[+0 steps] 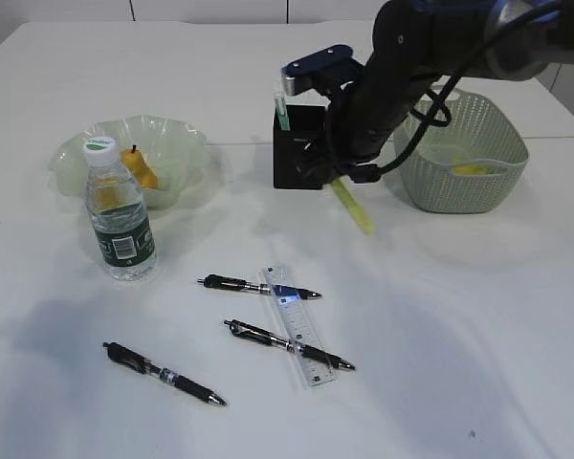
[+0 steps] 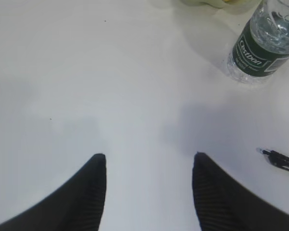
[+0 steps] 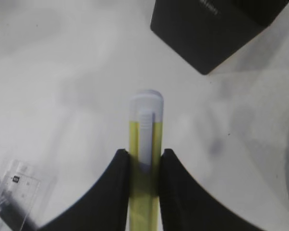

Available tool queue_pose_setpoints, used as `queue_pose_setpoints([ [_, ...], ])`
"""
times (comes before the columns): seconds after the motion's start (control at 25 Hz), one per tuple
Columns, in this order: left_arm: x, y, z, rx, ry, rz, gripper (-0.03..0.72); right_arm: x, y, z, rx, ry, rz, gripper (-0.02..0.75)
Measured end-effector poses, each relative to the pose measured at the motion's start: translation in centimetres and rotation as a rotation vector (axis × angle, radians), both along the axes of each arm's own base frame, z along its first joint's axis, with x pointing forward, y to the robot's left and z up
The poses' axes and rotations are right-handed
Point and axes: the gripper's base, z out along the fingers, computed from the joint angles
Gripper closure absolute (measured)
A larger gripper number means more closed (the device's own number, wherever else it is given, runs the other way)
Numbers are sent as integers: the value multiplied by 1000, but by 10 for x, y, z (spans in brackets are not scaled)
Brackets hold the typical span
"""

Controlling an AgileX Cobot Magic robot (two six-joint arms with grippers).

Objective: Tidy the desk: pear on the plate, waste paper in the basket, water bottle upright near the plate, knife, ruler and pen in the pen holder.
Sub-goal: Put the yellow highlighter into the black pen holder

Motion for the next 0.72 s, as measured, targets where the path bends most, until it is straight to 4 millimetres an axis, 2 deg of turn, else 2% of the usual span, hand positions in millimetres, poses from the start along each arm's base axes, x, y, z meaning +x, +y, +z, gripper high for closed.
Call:
queue_pose_setpoints([
  [0.72, 0, 0, 0, 0, 2, 0, 286, 29, 8, 26, 150, -418, -31, 613],
])
